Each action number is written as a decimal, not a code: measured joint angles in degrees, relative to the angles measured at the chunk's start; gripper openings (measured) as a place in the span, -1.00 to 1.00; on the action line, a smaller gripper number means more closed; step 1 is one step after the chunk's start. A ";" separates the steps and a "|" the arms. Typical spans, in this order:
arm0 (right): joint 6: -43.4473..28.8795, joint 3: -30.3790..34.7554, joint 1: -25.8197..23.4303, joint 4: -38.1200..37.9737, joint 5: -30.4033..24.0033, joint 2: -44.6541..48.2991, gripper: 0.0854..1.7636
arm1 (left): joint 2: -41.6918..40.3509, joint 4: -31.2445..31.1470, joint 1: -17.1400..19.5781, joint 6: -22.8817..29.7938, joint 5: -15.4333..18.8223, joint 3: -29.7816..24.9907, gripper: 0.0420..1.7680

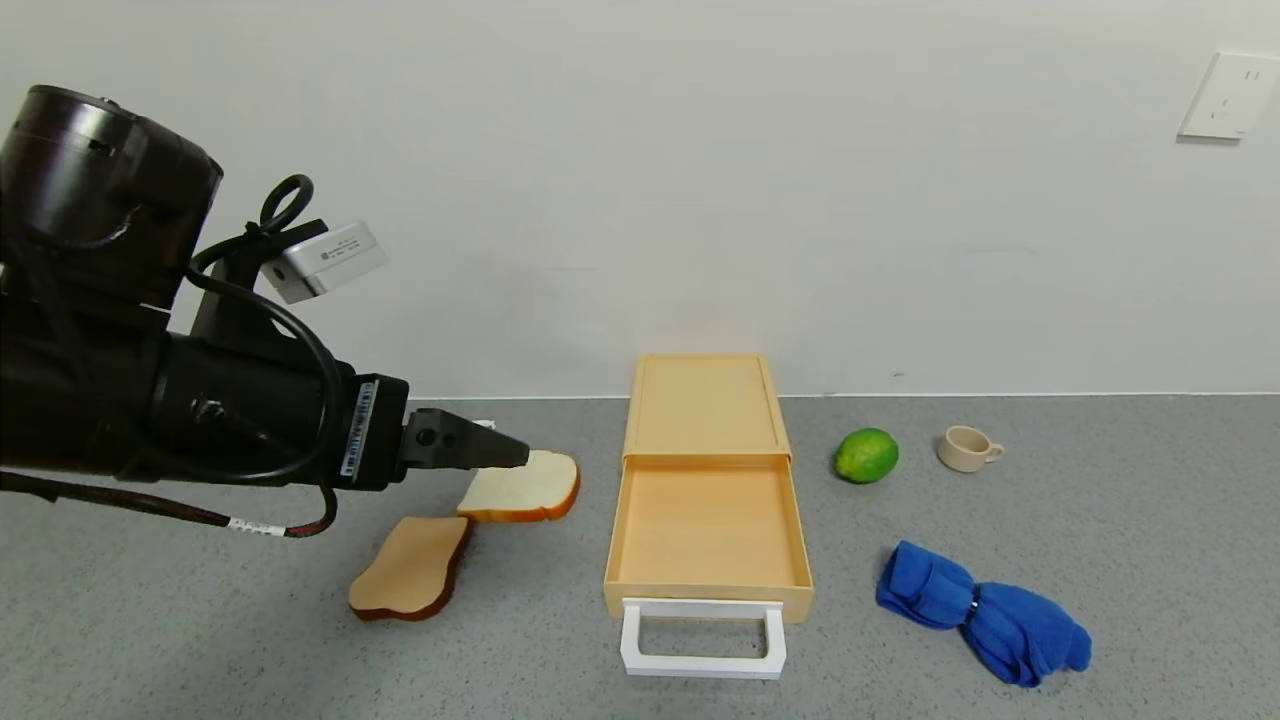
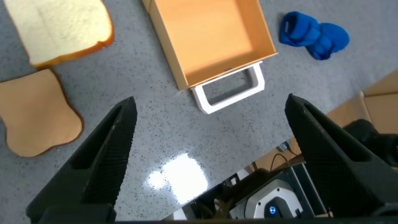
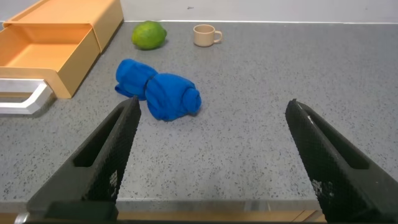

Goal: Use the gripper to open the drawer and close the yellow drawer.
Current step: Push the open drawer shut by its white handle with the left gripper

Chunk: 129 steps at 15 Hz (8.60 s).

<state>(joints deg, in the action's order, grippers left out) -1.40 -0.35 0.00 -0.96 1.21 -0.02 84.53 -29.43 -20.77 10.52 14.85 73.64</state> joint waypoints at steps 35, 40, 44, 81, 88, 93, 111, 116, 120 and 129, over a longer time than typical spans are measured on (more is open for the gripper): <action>0.02 0.00 0.00 0.02 0.00 0.00 0.94 | 38.64 -20.10 -33.02 44.28 -24.77 21.61 0.94; 0.00 0.00 0.00 0.06 0.00 0.00 0.94 | 38.90 -10.75 -36.22 45.20 -29.01 15.13 0.94; 0.00 0.00 0.00 0.06 -0.02 0.00 0.94 | 38.99 -8.22 -37.52 45.21 -29.87 12.30 0.94; 0.00 0.00 0.00 0.04 -0.02 0.00 0.94 | 44.14 -2.93 -36.30 47.25 -42.13 12.98 0.94; 0.00 0.00 0.00 0.09 -0.02 0.00 0.94 | 44.36 0.46 -35.43 44.41 -42.02 13.46 0.94; 0.00 0.00 0.00 0.09 0.00 0.00 0.94 | 44.43 3.44 -34.57 41.41 -41.56 13.23 0.94; 0.02 0.00 0.00 0.09 0.00 0.00 0.94 | 45.24 9.18 -30.71 31.90 -41.33 15.32 0.94; 0.02 0.00 0.00 0.09 0.00 0.00 0.94 | 46.40 9.20 -29.66 30.88 -41.30 17.24 0.94; 0.00 0.00 0.00 0.09 -0.02 0.00 0.94 | 46.70 9.20 -29.20 30.18 -41.30 17.90 0.94; 0.02 0.00 0.00 0.09 0.00 0.00 0.94 | 48.24 9.23 -27.93 29.25 -41.30 20.30 0.94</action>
<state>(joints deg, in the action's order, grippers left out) -1.38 -0.35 0.00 -0.88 1.21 -0.02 132.77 -20.20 -48.70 39.77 -26.45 93.94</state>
